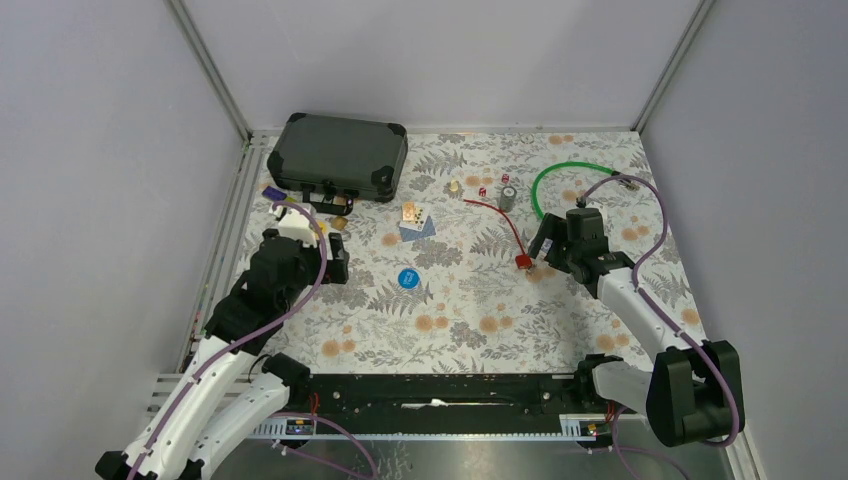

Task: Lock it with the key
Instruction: Pick up the lock from the center of the board.

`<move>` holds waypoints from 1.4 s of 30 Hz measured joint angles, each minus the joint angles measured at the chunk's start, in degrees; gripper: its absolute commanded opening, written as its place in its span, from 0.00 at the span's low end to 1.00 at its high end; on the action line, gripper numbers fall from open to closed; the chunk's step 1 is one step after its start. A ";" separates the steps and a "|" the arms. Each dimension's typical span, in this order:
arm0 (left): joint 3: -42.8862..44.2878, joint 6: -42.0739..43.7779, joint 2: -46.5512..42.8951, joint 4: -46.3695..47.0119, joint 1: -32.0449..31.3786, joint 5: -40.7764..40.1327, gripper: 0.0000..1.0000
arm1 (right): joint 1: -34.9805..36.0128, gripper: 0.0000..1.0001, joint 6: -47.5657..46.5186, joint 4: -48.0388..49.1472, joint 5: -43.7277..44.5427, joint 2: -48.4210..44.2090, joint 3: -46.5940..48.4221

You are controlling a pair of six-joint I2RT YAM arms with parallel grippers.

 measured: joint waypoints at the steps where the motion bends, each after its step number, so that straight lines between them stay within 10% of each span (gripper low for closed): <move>1: 0.00 0.00 -0.02 0.00 0.00 -0.13 0.99 | 0.00 0.99 0.00 0.00 0.00 0.04 0.00; 15: 0.63 -0.09 1.38 -0.87 0.00 -5.92 0.99 | -0.02 0.99 -1.11 0.00 -0.59 1.40 0.46; 30: 1.57 -0.09 4.50 -1.84 1.31 -6.60 0.99 | 2.23 0.69 -4.59 0.22 -8.00 22.71 9.14; 42: 1.57 -0.09 4.63 -2.29 2.47 -5.99 0.99 | 10.60 0.63 -8.11 -7.85 3.02 32.28 19.52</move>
